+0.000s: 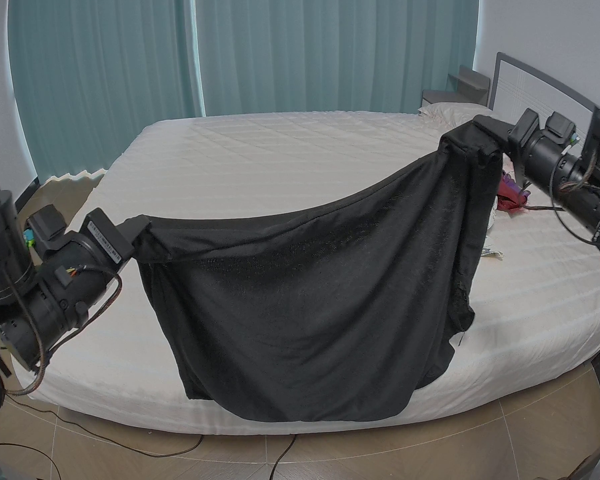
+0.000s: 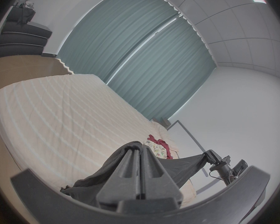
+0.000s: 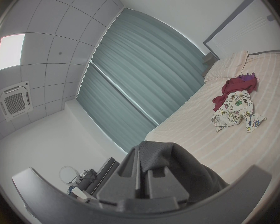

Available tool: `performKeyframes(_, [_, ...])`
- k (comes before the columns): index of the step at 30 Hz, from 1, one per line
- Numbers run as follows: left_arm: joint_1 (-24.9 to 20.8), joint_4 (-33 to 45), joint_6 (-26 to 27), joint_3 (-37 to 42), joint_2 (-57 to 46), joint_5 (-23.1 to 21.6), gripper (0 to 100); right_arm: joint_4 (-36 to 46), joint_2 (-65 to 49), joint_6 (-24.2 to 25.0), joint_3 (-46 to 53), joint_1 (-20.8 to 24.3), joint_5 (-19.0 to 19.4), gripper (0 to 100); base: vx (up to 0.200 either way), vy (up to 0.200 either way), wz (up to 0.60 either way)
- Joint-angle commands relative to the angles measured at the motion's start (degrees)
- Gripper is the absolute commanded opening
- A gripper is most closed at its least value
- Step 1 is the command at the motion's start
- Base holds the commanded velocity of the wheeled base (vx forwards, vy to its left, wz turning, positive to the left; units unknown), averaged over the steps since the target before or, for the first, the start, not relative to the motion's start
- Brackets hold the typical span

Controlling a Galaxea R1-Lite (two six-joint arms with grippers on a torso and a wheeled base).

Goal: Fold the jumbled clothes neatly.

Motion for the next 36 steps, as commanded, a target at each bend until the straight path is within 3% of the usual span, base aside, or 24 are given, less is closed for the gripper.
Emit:
performKeyframes(1, [3.15,-0.29,-1.08,-3.74,10.72,-0.73,0,-7.64,13.06,0.00,-1.65,-0.61,-1.98,0,0.200,0.000,0.00])
performKeyframes(14, [6.49,-0.29,-1.08,-9.89,22.32,-2.14,0,-10.28,20.00,-0.08,-3.32,-0.52,-2.95,0,0.200,0.000,0.00])
performKeyframes(21, [8.95,-0.29,-0.99,-12.70,28.74,-5.65,0,-10.46,23.25,-0.08,-3.76,-0.52,-4.44,0,0.200,0.000,0.00])
performKeyframes(29, [9.12,-0.38,-0.82,-16.66,37.18,-5.48,0,-10.46,26.86,0.09,-3.85,-0.87,-5.06,0,0.000,0.000,0.00])
performKeyframes(36, [10.18,-0.38,-0.82,-23.25,45.26,-4.86,0,-10.37,32.22,0.18,-6.66,-1.14,-8.66,0,0.000,0.000,0.00])
